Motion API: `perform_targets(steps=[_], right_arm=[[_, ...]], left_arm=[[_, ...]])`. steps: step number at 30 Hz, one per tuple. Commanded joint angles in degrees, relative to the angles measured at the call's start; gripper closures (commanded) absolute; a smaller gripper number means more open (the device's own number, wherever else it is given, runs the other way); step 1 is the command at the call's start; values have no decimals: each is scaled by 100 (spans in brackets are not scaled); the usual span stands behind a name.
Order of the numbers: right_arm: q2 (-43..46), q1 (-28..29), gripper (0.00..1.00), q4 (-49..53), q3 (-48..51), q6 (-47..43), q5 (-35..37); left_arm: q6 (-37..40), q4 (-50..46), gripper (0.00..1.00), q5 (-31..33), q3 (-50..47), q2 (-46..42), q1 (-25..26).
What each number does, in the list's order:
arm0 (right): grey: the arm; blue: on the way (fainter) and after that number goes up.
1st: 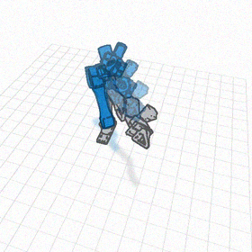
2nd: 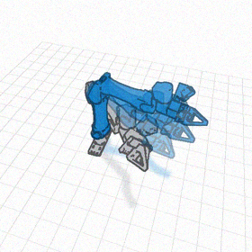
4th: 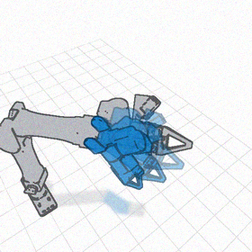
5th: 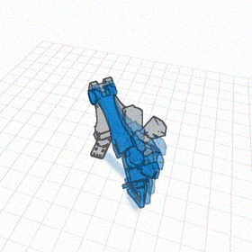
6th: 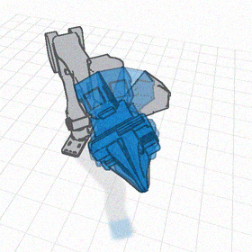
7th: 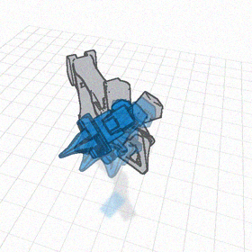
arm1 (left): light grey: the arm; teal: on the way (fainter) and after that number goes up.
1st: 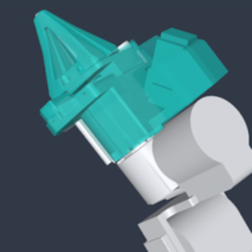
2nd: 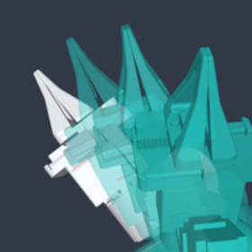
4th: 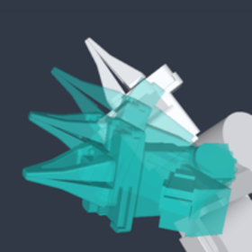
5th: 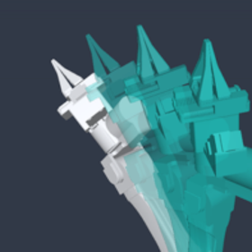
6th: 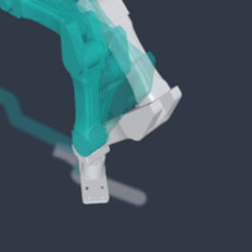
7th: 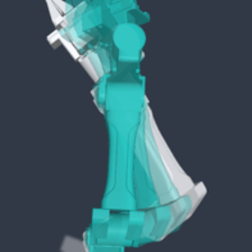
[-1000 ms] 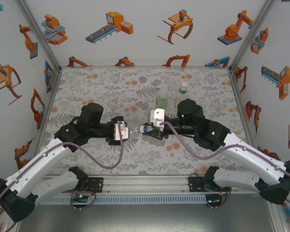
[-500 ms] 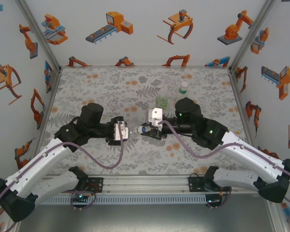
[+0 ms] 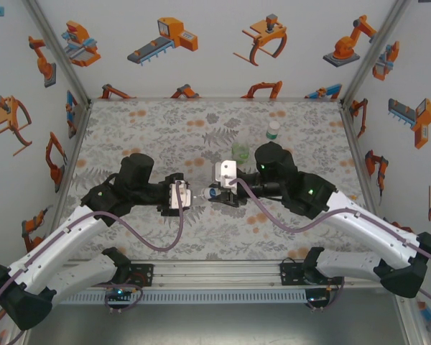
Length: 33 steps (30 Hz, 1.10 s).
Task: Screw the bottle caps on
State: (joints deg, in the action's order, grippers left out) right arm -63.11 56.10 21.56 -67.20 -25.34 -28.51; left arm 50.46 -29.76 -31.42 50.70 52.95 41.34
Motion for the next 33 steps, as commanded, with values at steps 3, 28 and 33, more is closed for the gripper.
perform_targets(steps=[3,28,33], right_arm=[[-106,50,94,448,-334,-314,-22],[-240,76,98,417,-287,-375,-23],[-87,70,100,38,-26,-226,65]], left_arm=[[106,-42,100,-189,82,-26,41],[-39,-108,100,-308,201,1,41],[-21,-102,100,-331,201,10,43]])
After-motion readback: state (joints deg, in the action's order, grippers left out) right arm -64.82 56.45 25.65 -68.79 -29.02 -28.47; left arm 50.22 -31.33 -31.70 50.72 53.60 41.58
